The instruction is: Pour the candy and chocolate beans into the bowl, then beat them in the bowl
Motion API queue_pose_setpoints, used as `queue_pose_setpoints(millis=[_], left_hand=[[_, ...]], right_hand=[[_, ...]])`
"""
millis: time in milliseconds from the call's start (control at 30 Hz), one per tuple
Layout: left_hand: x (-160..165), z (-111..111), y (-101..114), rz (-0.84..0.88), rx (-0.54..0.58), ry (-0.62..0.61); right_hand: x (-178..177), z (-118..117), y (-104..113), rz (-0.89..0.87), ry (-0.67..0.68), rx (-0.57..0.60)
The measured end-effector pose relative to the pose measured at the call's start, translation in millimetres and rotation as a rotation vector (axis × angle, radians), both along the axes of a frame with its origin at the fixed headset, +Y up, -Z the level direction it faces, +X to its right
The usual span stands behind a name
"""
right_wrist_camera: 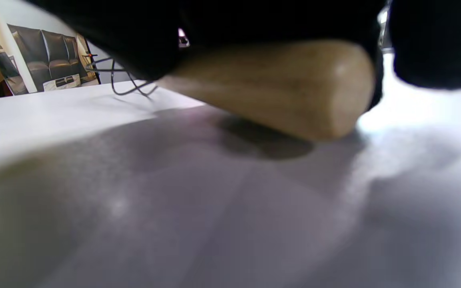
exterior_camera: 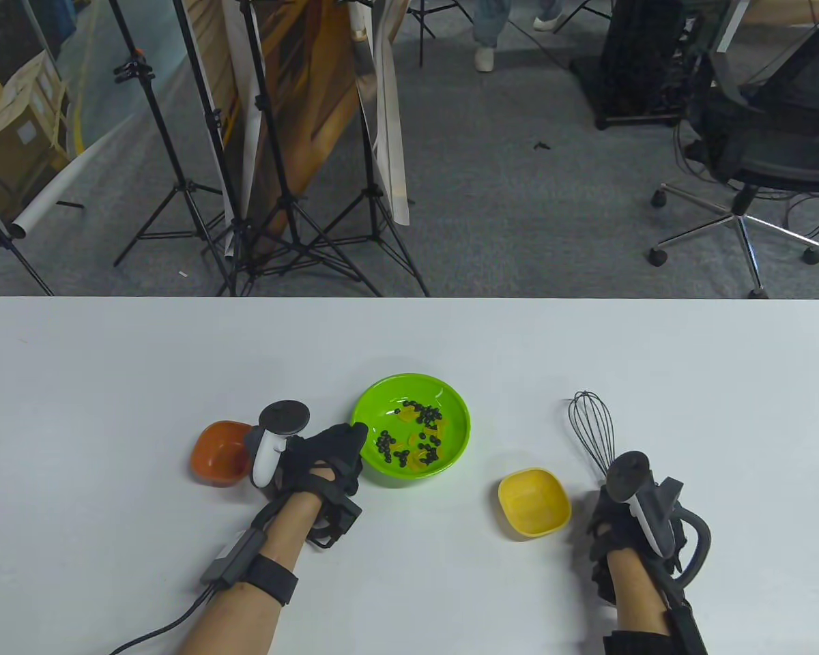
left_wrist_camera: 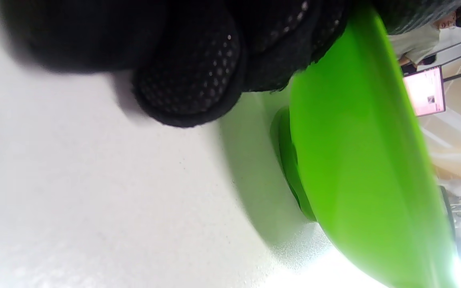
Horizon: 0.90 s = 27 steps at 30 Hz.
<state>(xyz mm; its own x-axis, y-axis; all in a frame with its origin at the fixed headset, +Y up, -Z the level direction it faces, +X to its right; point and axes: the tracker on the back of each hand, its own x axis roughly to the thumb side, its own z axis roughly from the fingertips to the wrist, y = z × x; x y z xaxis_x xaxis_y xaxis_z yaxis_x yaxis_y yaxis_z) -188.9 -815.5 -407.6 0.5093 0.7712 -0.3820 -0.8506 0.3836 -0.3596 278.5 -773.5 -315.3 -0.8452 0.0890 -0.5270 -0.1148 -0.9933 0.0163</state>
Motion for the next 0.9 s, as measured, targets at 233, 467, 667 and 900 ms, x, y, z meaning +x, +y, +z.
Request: queue_pose_setpoints(millis=[233, 467, 667, 900], left_hand=[[0.0, -0.1, -0.1, -0.007, 0.005, 0.001], [-3.9, -0.8, -2.0, 0.058, -0.010, 0.005], [-14.9, 7.2, 7.4, -0.055, 0.092, 0.075], [-33.9, 29.1, 43.9, -0.176, 0.271, 0.194]], right_hand=[[0.5, 0.1, -1.1, -0.001, 0.003, -0.005], [-1.6, 0.6, 8.7, -0.019, -0.005, 0.034], [-19.2, 1.1, 33.1, 0.021, 0.041, 0.104], [-66.2, -2.9, 70.9, -0.019, 0.178, 0.192]])
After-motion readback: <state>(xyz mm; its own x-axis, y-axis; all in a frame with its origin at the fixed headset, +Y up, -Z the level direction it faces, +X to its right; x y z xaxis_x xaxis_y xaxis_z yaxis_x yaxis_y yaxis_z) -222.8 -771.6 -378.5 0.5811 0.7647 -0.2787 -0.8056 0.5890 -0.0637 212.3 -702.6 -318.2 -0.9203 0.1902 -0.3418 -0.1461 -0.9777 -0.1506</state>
